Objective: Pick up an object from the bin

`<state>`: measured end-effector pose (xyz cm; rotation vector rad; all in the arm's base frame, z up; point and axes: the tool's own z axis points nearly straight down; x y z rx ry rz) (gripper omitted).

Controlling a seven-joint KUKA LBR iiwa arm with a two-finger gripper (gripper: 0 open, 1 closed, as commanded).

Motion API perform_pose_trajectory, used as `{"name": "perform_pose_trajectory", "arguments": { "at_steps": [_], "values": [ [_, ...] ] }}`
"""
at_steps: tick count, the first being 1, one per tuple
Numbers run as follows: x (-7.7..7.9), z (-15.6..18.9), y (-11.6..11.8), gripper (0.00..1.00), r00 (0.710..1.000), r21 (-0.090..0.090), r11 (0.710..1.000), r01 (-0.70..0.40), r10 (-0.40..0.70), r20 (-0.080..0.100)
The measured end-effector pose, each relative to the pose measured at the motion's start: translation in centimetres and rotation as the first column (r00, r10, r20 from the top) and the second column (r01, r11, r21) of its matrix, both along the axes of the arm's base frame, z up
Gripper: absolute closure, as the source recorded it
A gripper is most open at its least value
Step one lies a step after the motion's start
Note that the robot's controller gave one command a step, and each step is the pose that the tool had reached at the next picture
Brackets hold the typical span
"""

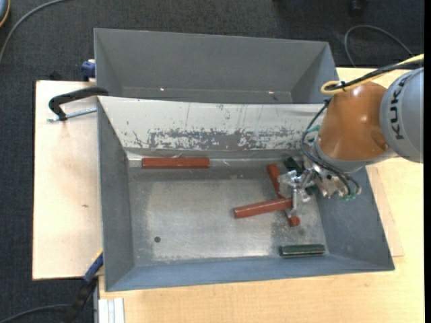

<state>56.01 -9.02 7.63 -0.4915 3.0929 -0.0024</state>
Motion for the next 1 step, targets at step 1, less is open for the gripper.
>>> {"name": "perform_pose_trajectory", "arguments": {
  "at_steps": [1],
  "values": [
    [1.19, 14.41, 0.79, 1.00, 1.000, -0.001, 1.000, -0.020, 0.020, 0.005]
  ]
}}
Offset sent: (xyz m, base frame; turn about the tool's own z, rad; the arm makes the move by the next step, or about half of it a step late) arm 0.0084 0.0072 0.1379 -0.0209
